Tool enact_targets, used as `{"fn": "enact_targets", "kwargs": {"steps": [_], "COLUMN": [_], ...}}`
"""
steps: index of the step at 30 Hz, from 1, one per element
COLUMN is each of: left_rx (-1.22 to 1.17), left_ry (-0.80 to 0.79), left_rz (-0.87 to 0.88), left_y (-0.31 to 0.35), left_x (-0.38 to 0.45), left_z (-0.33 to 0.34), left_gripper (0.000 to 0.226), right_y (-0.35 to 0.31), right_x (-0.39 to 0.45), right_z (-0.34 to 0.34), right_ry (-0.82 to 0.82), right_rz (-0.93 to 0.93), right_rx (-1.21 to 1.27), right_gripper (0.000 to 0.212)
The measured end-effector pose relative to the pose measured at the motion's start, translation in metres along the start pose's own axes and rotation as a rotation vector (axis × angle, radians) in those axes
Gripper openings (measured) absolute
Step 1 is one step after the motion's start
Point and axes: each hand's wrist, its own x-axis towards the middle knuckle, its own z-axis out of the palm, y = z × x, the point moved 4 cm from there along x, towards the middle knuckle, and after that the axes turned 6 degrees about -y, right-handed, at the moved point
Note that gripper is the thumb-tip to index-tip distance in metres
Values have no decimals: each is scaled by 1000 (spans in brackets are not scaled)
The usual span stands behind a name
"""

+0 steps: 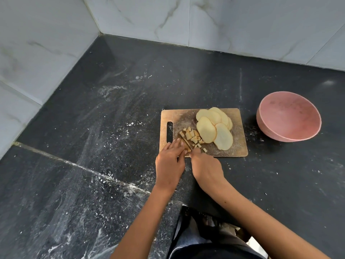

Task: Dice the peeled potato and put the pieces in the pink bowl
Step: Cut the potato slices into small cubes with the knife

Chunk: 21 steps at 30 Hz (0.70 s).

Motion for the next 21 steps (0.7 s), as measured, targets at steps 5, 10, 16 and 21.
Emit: {"fn": "enact_targets", "kwargs": {"steps": [5,10,16,21], "left_rx": [9,16,0,-22], "left_ry": [9,18,25,17], "left_rz": [-16,-14,-69,-102], "left_y": [1,2,1,4], "left_x": [-1,-1,-1,-4], "left_z": [3,2,4,2], "left_gripper": [23,23,21,22], "right_y": [14,4,28,35], "right_x": [-20,-3,-41,-35], "right_z": [15,6,24,18], "right_ry": [-27,-13,-31,13], "right_rz": [13,8,14,26], "right_rx": [-51,38,-20,17], "right_gripper": [21,16,26,31]}}
